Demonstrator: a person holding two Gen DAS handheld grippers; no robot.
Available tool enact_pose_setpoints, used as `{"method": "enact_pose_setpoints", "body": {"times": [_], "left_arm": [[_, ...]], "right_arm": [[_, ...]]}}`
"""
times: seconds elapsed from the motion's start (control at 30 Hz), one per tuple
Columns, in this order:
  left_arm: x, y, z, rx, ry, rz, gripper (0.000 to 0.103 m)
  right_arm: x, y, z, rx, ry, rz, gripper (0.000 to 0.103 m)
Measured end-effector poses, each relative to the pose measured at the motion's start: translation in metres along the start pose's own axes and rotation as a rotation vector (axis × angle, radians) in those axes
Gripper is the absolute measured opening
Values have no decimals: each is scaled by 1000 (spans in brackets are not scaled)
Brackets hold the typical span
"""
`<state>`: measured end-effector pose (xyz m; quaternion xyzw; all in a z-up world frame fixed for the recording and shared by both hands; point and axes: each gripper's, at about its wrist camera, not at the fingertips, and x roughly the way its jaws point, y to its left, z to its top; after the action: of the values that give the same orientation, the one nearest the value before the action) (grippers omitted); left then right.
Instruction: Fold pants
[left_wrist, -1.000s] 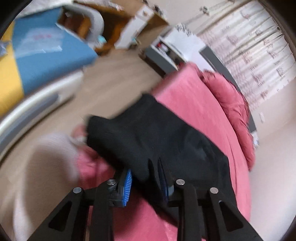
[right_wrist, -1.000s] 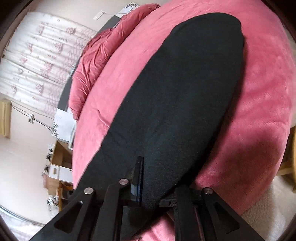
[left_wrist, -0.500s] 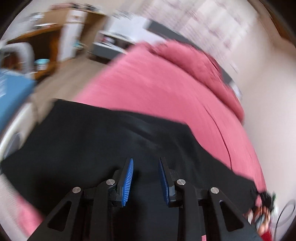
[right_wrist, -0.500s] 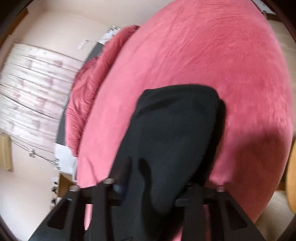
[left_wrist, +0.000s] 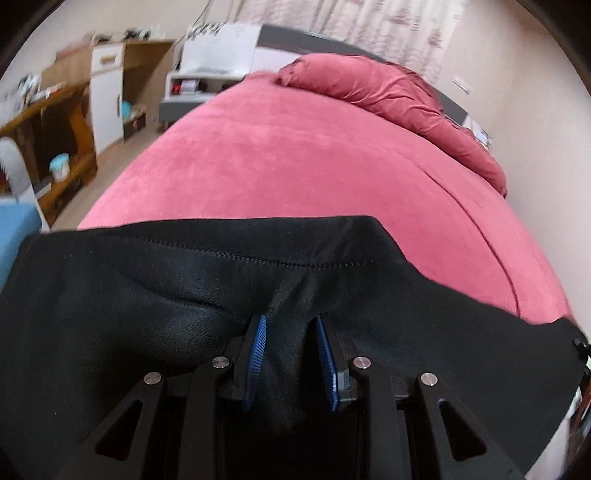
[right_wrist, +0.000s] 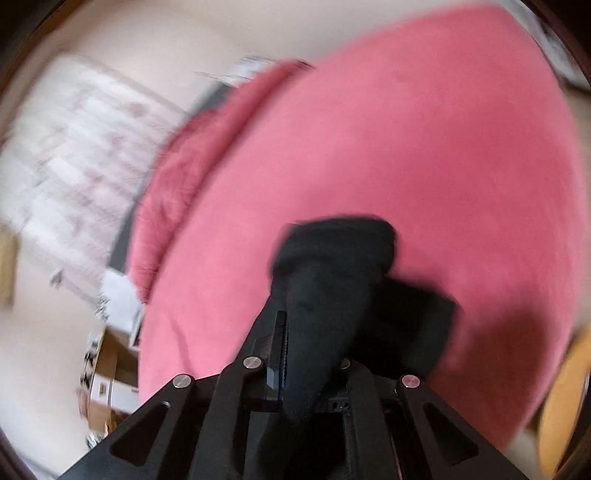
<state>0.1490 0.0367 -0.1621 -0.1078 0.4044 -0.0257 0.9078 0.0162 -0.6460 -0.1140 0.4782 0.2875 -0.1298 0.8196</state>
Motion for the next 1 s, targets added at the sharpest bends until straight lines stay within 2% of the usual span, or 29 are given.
{"method": "enact_pose_setpoints", "body": {"times": [0.07, 0.2, 0.3, 0.33, 0.43, 0.47, 0.5, 0.57, 0.6, 0.7, 0.83, 0.93, 1.0], "left_arm": [[0, -1, -1, 27, -15, -3, 29], [2, 8, 1, -23, -11, -54, 29], [0, 8, 0, -27, -18, -64, 29], [-1, 9, -1, -28, -25, -67, 29], [-1, 8, -4, -36, -34, -72, 29], [-2, 8, -4, -38, -35, -73, 29], [-2, 8, -3, -40, -32, -73, 29], [-4, 5, -2, -33, -22, -62, 29], [-5, 2, -1, -21, -11, -51, 29], [-8, -5, 3, 14, 4, -42, 30], [-14, -1, 4, 26, 1, -14, 30], [-24, 13, 3, -28, -12, -22, 30], [-29, 20, 2, -46, -17, -19, 30]], "right_arm": [[3, -21, -13, 36, -1, -21, 8], [5, -23, -16, -14, -25, -54, 8], [9, -3, -14, -60, -46, -122, 19], [3, 2, -14, -76, -71, -166, 21], [-25, 23, -25, -106, -220, -385, 33], [-39, 34, -32, -113, -290, -410, 35], [-45, 42, -36, -125, -312, -399, 40], [-50, 71, -53, -223, -317, -362, 46], [-47, 86, -62, -280, -290, -330, 47], [-17, 140, -104, -485, -66, -128, 47], [30, 226, -184, -710, 245, 165, 47], [61, 294, -237, -869, 407, 306, 47], [77, 327, -264, -925, 474, 368, 47]]}}
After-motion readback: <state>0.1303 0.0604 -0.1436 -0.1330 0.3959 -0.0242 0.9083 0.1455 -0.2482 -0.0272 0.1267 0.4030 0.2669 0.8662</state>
